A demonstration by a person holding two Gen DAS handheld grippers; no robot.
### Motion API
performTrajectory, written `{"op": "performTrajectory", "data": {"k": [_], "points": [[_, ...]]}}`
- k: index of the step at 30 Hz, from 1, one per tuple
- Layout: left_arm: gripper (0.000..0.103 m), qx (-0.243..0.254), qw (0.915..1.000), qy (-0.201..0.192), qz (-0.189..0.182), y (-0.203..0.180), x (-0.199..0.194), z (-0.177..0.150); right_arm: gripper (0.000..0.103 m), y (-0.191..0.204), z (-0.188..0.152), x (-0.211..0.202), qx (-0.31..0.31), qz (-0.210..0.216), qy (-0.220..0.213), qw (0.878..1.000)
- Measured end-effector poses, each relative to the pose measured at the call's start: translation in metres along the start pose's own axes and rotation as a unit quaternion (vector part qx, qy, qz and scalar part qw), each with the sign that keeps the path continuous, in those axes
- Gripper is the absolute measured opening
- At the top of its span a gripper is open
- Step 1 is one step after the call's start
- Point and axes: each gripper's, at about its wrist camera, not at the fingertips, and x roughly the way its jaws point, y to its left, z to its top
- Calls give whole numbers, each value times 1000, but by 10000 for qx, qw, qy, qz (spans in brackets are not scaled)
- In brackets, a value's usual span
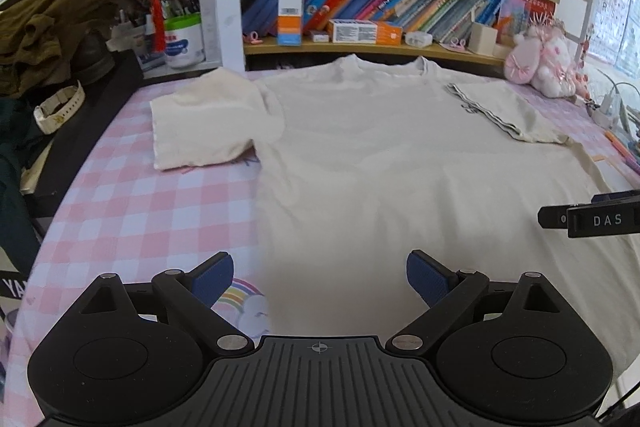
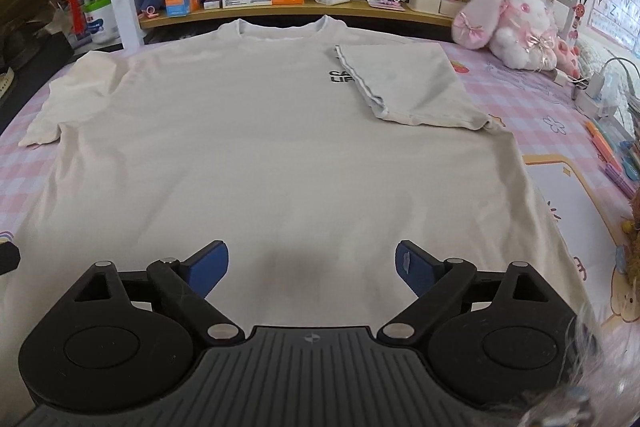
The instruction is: Fold clothes
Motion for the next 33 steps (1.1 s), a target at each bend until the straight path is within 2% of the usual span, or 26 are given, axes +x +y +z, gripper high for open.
{"op": "performTrajectory", "data": {"k": [11,33], "points": [[96,-313,9993,91,-171,22,7,6,92,12,7,-1,-56,-74,-68,9999],[95,-1230,9922,200,98,64,24,17,96,8,2,7,-40,-148,225,9996]]}}
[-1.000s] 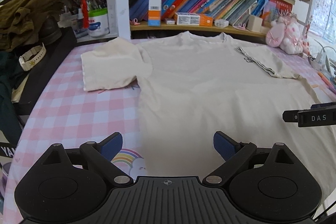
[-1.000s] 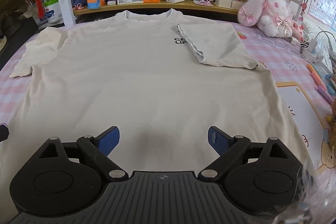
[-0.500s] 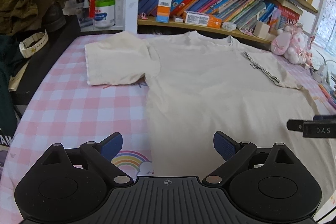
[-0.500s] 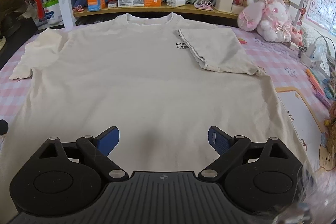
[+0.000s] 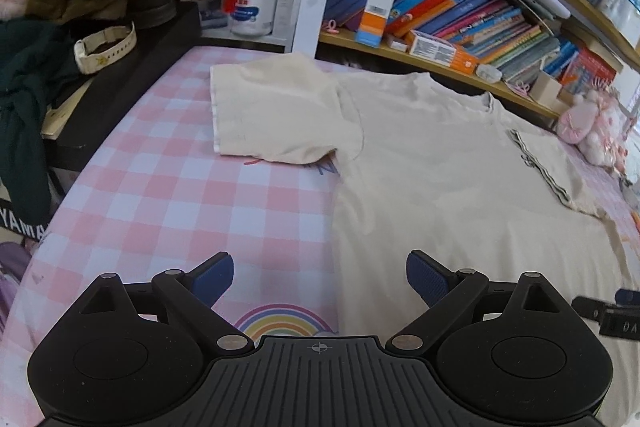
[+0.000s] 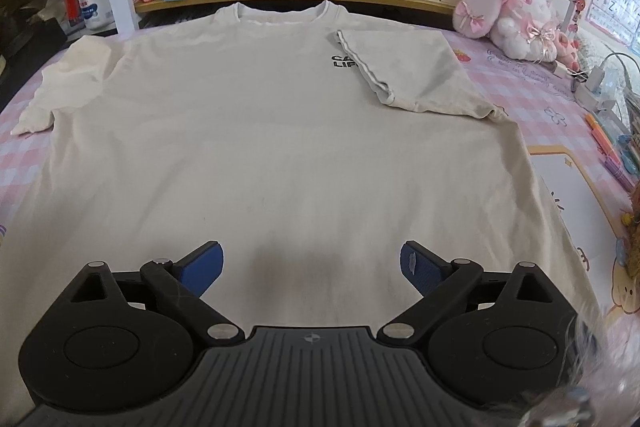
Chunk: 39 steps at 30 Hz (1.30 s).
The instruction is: Fold clothes
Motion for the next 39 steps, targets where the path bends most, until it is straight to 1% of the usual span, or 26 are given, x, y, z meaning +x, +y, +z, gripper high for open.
{"op": "performTrajectory", "data": {"k": [6,18,24,39], "points": [[95,13,9999,-128,-35,-2,-2,5,96,3,3,3,-88,15,0,10000],[95,-153,9996,-149,173,11,3,9,96,12,8,8,-272,87,3,9996],[95,-169,9996,-139,162,13,6,9,96,16,9,7,-392,96,-36,9992],[95,-206,9996,-172,55,14,8,11,97,16,7,3,-458,51,-76,9989]]}}
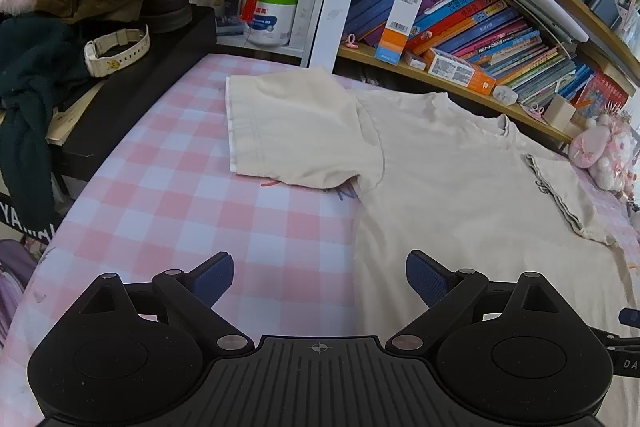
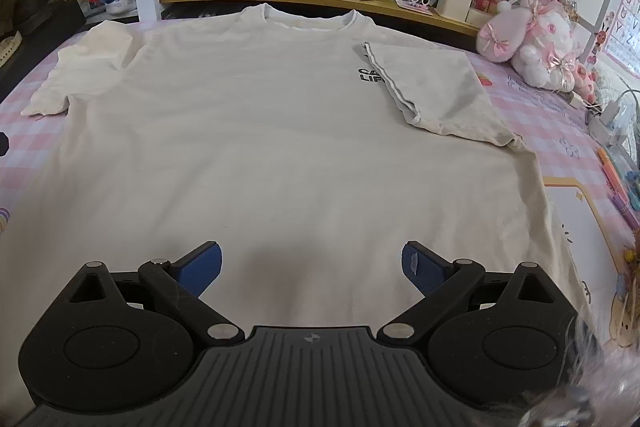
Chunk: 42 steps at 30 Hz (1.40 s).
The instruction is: Fold clothes
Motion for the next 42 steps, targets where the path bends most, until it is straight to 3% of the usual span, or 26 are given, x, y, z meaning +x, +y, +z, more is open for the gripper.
{"op": "performTrajectory", "data": {"k": [17,31,42], "points": [[95,-41,10000,-47,50,3,-5,-2,97,2,-2,-4,-102,76,-21,9999],[95,-92,9999,-92,31,7,6,10,99,17,-12,1,-607,284,207,9975],[95,-95,9998,-169,26,5,5,10,100,14,-14,6,-545,337,329,9974]]}}
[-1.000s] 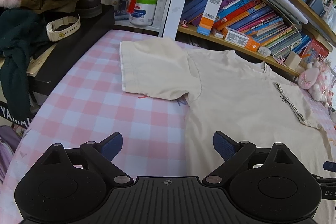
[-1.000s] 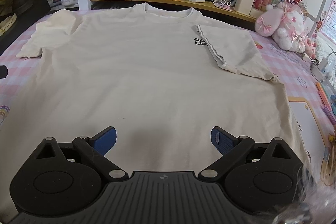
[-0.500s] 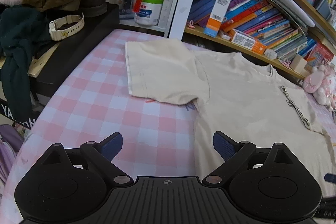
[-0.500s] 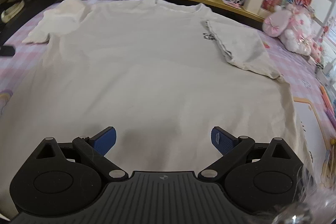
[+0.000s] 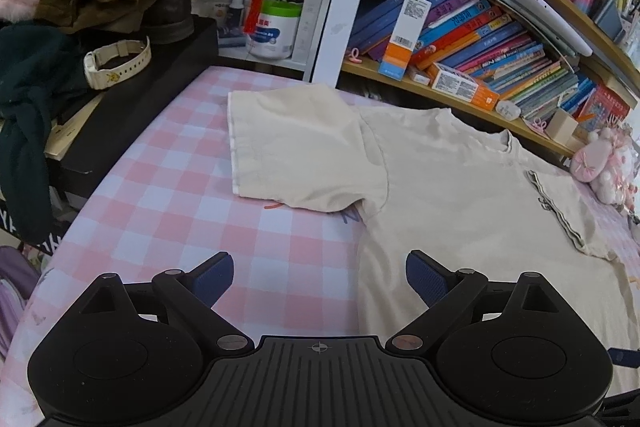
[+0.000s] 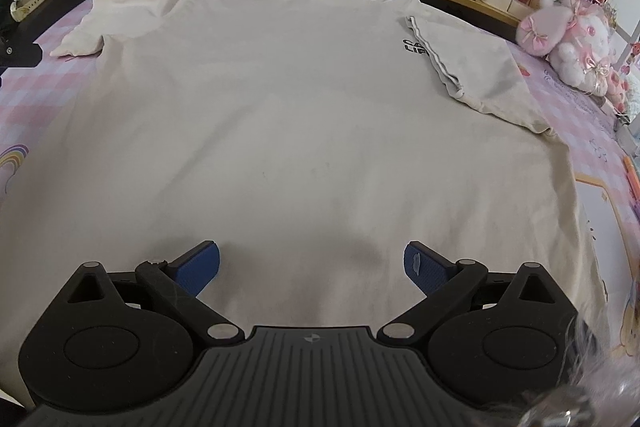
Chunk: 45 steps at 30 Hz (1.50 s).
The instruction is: Fold clothes
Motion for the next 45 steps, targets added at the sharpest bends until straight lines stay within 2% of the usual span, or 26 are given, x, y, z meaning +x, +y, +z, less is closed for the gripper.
{"op": "performTrajectory", "data": {"k": [11,14,19,21,25,32,34,36,38,40,43,45], "points": [[94,-383,9993,-27,-48,13,4,0,103,-2,-3,4,16,52,16,10000],[83,-584,9981,57,-161,20,14,3,103,-4,-5,4,56,99,-29,9999],[52,-866,9960,175,-156,29,36,12,103,-10,-6,6,245,265,-25,9993],[47,-1130,9933,186,-126,35,45,16,103,-12,-6,6,292,304,-12,9991],[46,-1448,9894,49,87,47,58,28,103,-12,-6,6,279,326,-15,9991],[46,-1475,9885,2,342,53,80,45,103,-13,-5,6,174,374,1,9991],[41,-1507,9879,-9,364,53,85,45,103,-11,-5,5,67,354,-13,9994],[41,-1555,9871,-46,391,51,87,45,103,-9,-6,3,-40,334,-27,9994],[35,-1682,9846,-75,462,50,87,44,103,-6,-6,1,-214,279,-62,9994],[11,-1839,9815,-58,534,51,89,43,103,-3,-7,-2,-470,187,-130,9986],[2,-2193,9742,-81,527,56,90,40,103,0,-8,-5,-851,55,-250,9960],[1,-2520,9665,-106,474,62,89,38,103,-2,-8,-7,-1049,2,-324,9940]]}}
